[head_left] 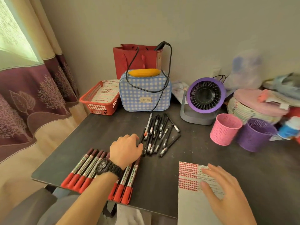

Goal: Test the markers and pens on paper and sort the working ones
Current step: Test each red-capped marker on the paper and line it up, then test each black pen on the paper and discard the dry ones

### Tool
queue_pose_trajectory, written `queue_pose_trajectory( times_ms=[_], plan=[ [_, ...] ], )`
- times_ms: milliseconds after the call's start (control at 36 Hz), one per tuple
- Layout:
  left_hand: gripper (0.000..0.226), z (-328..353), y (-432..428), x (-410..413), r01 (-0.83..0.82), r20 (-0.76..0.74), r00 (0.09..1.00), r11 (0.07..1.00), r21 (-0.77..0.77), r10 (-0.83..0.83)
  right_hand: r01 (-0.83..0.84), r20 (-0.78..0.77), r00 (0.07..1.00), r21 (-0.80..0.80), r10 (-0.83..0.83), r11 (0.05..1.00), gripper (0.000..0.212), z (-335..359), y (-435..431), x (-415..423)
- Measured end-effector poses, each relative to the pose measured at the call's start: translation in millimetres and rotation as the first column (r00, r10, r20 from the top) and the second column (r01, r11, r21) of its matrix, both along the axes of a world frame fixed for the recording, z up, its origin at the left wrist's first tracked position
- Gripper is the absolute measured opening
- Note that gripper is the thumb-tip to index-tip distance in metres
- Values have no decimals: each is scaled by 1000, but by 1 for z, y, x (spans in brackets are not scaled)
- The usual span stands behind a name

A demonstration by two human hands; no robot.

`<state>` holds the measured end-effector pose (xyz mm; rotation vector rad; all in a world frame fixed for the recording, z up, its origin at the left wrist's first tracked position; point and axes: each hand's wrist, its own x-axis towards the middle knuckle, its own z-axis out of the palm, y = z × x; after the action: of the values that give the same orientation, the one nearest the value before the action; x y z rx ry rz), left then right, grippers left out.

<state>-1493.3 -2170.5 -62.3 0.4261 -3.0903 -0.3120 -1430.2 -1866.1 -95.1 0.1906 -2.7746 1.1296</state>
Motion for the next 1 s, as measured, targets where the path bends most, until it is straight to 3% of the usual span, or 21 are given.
queue_pose_trajectory(
  times_ms=[139, 250, 306, 639, 722, 806, 917, 1000],
  plan=[
    [31, -3, 5, -18, -72, 66, 995, 996, -55, 76, 82, 25, 996, 160, -87, 984, 44, -20, 34, 1],
    [23, -11, 2, -24, -123, 42, 991, 991, -53, 125, 74, -82, 995, 247, -55, 966, 35, -35, 46, 5],
    [22, -13, -2, -26, -146, 37, 988, 988, -53, 148, 71, -84, 995, 258, -51, 964, 43, -37, 47, 7],
    [24, -16, -30, -23, -203, 11, 979, 979, 0, 203, 56, -4, 998, 285, -57, 957, 39, -41, 49, 5],
    [18, -16, -31, -17, -191, -82, 976, 975, 116, 201, 81, -15, 997, 258, -80, 963, 35, -43, 49, 5],
    [11, -12, -20, -5, -88, -218, 961, 934, 347, 171, 93, -37, 996, 243, -87, 965, 40, -44, 50, 2],
    [14, -3, 20, 25, 138, -343, 931, 747, 650, 126, 92, -53, 995, 250, -81, 964, 46, -43, 50, 1],
    [13, -4, 55, 54, 252, -369, 927, 616, 746, 67, 93, -49, 995, 252, -83, 963, 48, -39, 48, 1]
  ],
)
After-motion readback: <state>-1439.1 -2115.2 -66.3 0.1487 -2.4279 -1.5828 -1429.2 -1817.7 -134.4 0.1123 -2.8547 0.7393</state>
